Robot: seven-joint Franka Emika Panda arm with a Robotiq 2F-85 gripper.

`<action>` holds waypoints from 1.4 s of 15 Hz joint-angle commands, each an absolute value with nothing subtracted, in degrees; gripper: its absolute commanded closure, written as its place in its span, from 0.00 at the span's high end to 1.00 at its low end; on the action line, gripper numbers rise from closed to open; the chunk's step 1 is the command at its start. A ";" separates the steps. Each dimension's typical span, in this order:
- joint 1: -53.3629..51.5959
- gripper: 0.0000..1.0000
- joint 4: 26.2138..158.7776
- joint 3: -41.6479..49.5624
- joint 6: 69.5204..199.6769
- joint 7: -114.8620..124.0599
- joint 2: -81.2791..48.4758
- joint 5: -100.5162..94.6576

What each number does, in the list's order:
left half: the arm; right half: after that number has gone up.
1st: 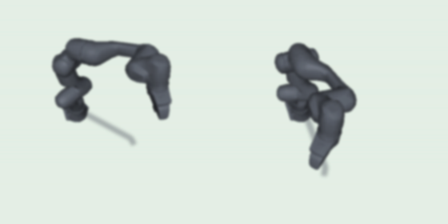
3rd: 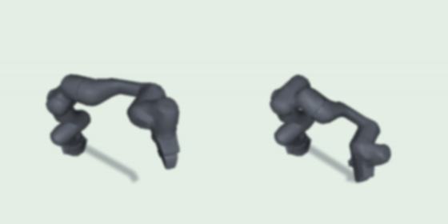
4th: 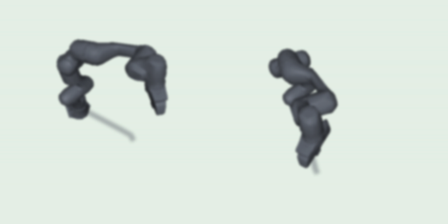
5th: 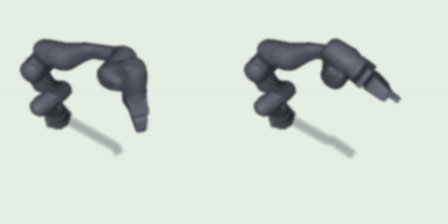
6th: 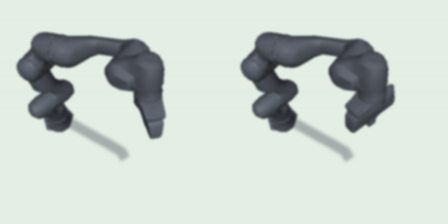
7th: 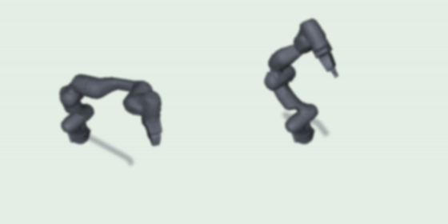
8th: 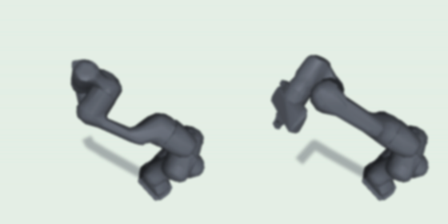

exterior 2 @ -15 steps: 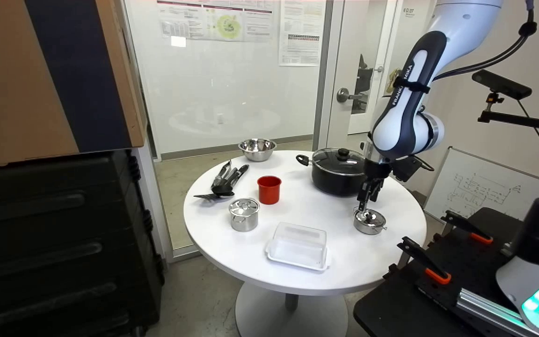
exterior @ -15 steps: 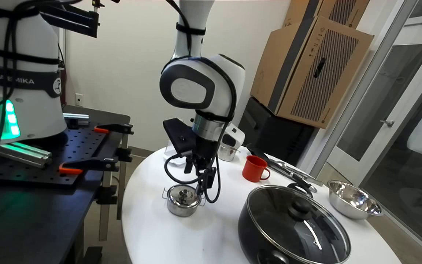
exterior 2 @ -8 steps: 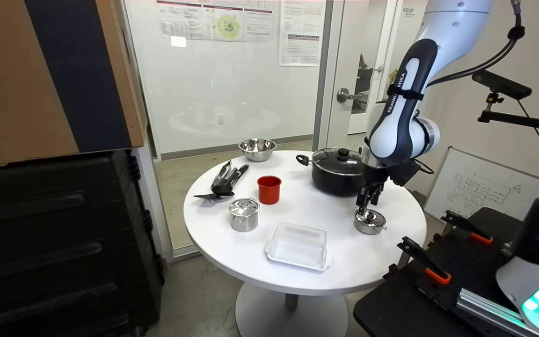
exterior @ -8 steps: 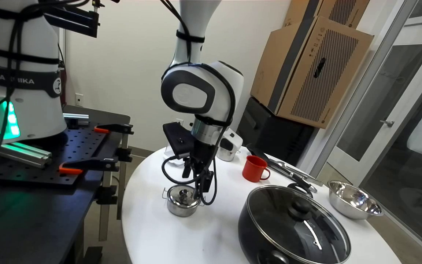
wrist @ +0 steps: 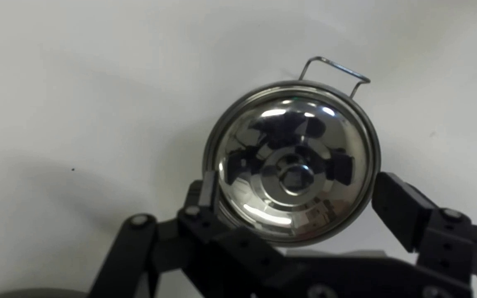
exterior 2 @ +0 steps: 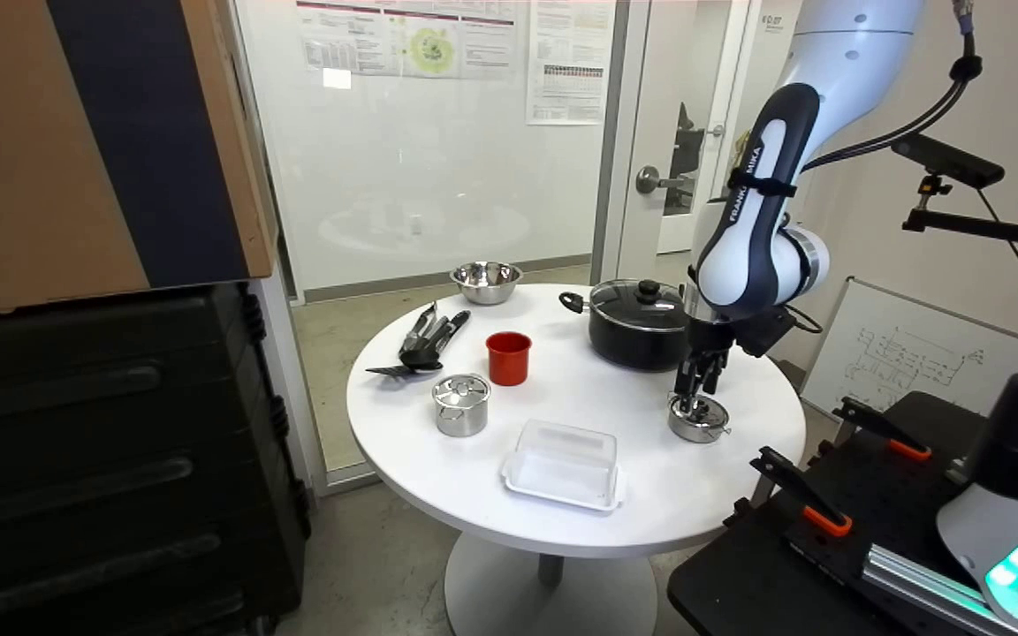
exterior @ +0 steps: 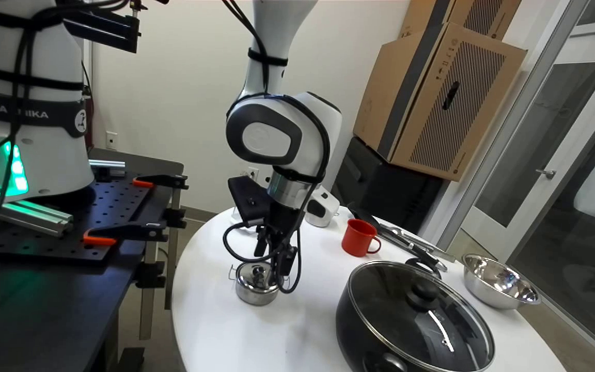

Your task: Pick up the plastic lunch box and put it on the white lid. Pick up the lid from the table and put it on the silver pot. Pick up the lid from the other silver pot and put it on the table.

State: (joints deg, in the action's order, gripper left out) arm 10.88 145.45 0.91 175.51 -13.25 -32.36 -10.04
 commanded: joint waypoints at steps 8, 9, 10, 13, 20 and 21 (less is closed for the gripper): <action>9.92 0.29 144.11 1.63 174.54 -11.80 -32.91 -9.11; 9.93 0.22 144.23 1.64 174.67 -11.80 -32.78 -9.11; 9.95 0.14 144.24 1.61 174.65 -11.78 -32.56 -9.09; 9.92 0.00 144.25 1.64 174.81 -11.61 -32.40 -9.00; 10.26 0.40 144.29 1.59 174.82 -11.23 -32.32 -8.79; 10.38 0.48 144.42 1.53 174.78 -11.23 -32.22 -8.80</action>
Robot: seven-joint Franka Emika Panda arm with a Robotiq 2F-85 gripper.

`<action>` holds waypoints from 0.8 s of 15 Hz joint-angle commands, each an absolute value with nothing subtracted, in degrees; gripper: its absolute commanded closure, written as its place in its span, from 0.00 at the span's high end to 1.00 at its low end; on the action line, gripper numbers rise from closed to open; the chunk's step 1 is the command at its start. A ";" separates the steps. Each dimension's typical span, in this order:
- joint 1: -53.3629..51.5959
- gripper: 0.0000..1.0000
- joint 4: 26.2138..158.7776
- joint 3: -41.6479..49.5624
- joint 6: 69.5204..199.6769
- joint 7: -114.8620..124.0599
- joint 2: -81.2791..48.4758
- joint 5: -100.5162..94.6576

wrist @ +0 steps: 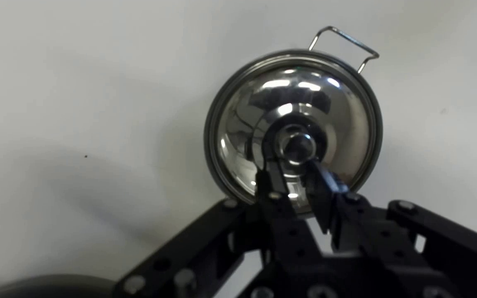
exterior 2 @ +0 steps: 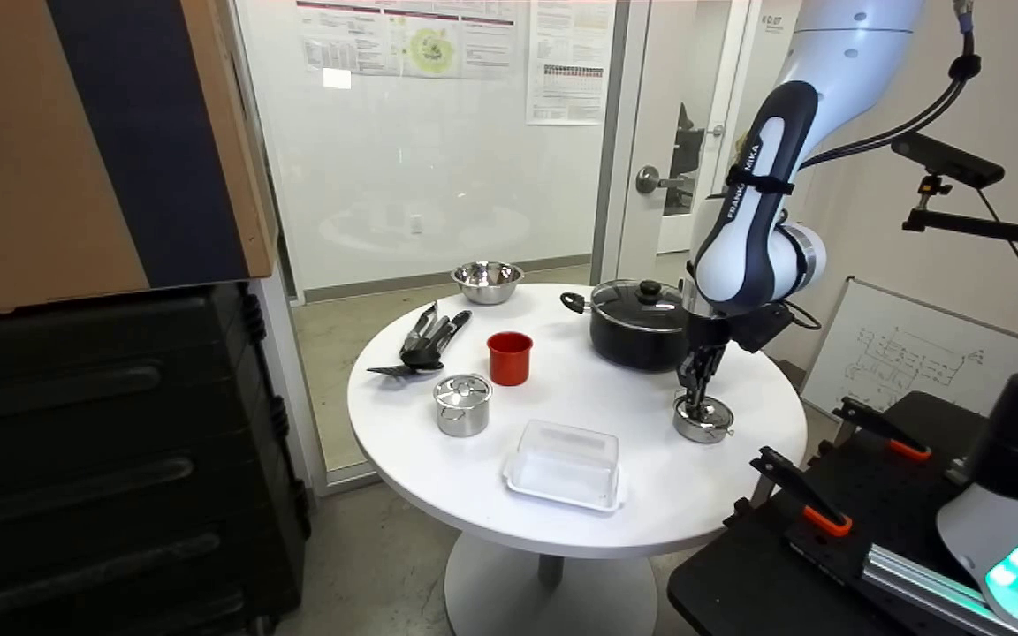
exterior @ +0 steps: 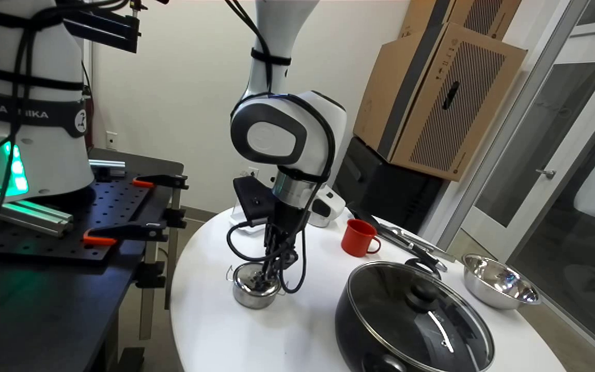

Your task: Pick up the plastic lunch box and put it on the white lid. Pick up the lid from the table and put it on the silver pot. Pick up the lid from the other silver pot and put it on the table.

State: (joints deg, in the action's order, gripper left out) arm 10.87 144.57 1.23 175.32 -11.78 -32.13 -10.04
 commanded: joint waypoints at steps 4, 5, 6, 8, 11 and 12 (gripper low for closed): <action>11.06 0.76 145.71 1.46 174.79 -11.92 -31.63 -9.20; 11.25 0.84 146.08 1.49 175.10 -12.08 -31.58 -9.29; 11.39 0.91 146.26 1.44 175.16 -12.10 -31.58 -9.27; 12.19 0.65 146.22 0.80 175.19 -12.06 -31.65 -8.90; 12.89 0.53 146.03 0.29 175.08 -12.14 -31.61 -8.75; 13.08 0.45 146.04 0.11 175.06 -12.17 -31.56 -8.72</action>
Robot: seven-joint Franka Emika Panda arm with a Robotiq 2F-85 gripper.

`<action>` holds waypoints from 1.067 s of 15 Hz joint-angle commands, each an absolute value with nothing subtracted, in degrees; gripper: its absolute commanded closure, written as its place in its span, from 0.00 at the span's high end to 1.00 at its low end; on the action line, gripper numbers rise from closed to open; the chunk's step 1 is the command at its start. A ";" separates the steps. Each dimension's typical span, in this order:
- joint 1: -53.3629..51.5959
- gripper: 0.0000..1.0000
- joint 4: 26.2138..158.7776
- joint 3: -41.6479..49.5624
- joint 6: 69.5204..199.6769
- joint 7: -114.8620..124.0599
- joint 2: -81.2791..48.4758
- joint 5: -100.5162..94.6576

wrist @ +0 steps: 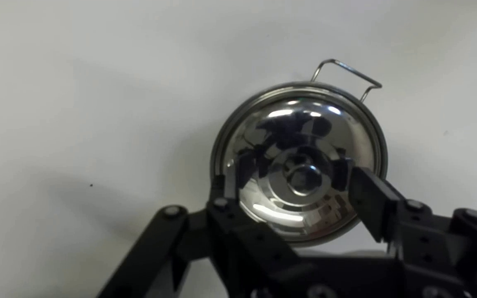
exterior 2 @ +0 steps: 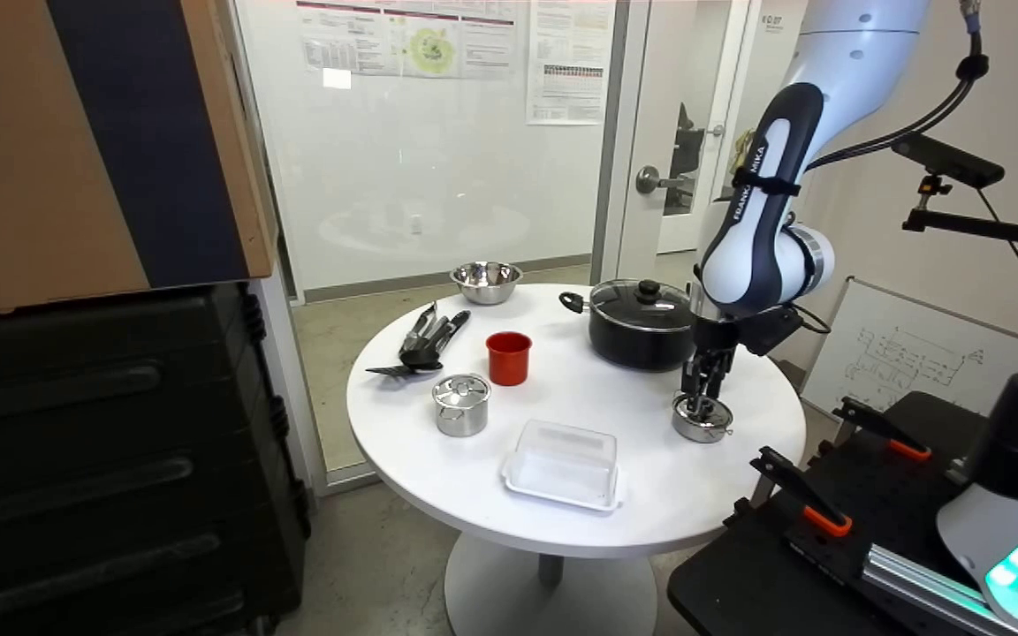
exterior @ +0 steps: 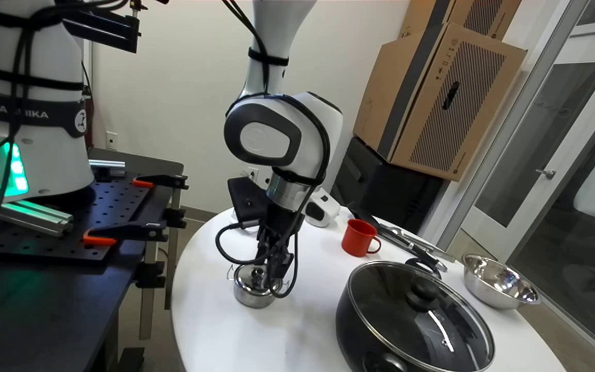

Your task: Pick up the plastic lunch box and put it on the white lid. Pick up the lid from the table and put it on the silver pot. Pick up the lid from the other silver pot and put it on the table.

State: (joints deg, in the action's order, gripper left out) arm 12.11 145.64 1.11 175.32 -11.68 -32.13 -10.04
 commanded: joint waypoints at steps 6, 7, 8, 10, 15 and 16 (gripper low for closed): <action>14.22 0.01 146.39 -1.00 175.29 -12.49 -30.94 -8.59; 14.42 0.02 146.36 -1.18 175.30 -12.49 -30.89 -8.55; 14.79 0.05 146.35 -1.52 175.26 -12.51 -30.87 -8.46; 15.43 0.05 146.40 -2.08 175.24 -12.57 -30.80 -8.36; 18.75 0.05 147.81 -5.27 174.92 -13.51 -28.34 -8.03; 19.49 0.05 148.18 -6.05 175.00 -13.67 -27.74 -7.96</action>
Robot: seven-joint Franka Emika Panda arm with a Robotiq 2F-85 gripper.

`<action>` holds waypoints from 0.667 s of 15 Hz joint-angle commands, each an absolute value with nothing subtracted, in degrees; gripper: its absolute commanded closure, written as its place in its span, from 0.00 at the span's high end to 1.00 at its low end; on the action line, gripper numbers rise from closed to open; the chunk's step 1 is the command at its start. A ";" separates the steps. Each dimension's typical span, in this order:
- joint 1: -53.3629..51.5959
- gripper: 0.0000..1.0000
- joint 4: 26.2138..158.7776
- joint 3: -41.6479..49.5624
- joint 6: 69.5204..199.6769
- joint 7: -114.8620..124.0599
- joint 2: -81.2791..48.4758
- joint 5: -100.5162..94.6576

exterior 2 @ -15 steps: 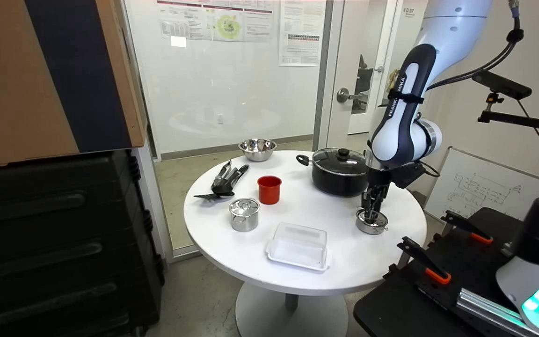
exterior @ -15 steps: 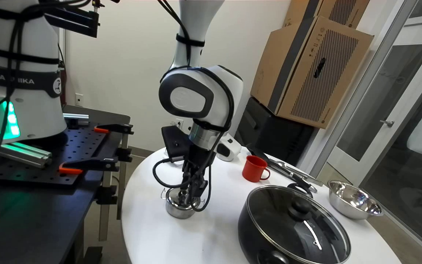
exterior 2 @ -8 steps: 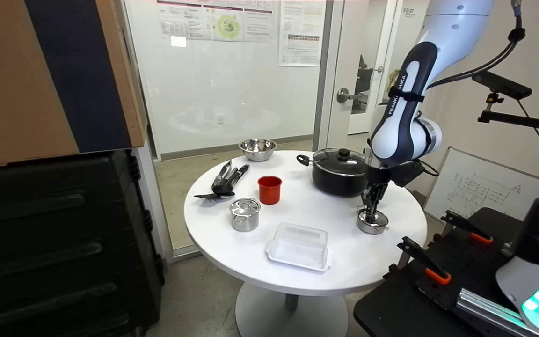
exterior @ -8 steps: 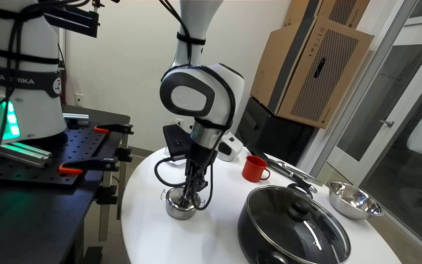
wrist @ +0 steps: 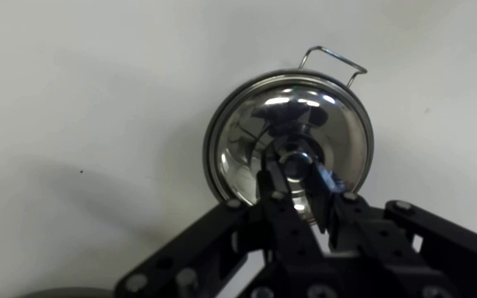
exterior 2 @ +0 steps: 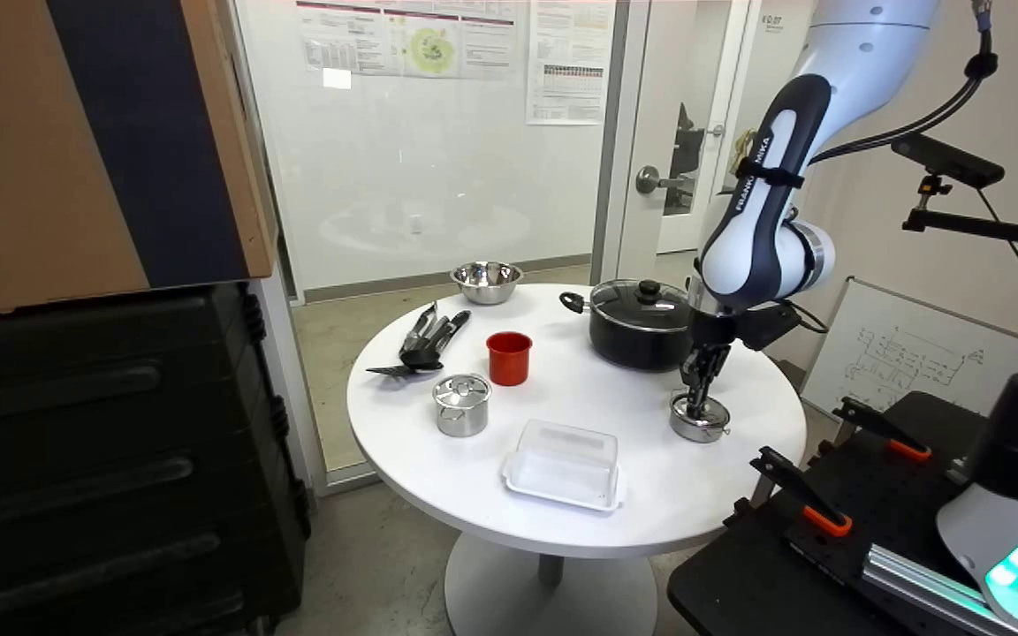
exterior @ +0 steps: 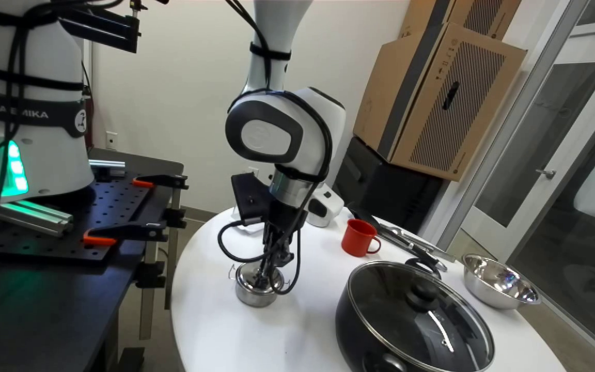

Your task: Pick up the plastic lunch box and put it on the white lid. Pick up the lid from the table and put it on the silver pot. Pick up the lid from the other silver pot and put it on the table.

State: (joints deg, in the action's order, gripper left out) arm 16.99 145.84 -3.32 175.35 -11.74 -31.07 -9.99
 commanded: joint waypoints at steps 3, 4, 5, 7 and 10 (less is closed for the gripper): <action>21.15 0.05 150.34 -8.08 175.71 -14.50 -24.76 -8.11; 21.59 0.05 150.94 -8.76 176.21 -14.72 -23.83 -8.04; 21.83 0.05 151.28 -9.52 176.55 -14.62 -23.00 -7.77; 22.50 0.05 150.97 -11.60 176.42 -14.21 -22.15 -6.76; 22.75 0.05 148.32 -15.38 175.53 -13.34 -22.63 -3.72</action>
State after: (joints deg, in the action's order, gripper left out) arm 21.88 149.24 -11.64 175.79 -12.55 -23.57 -7.66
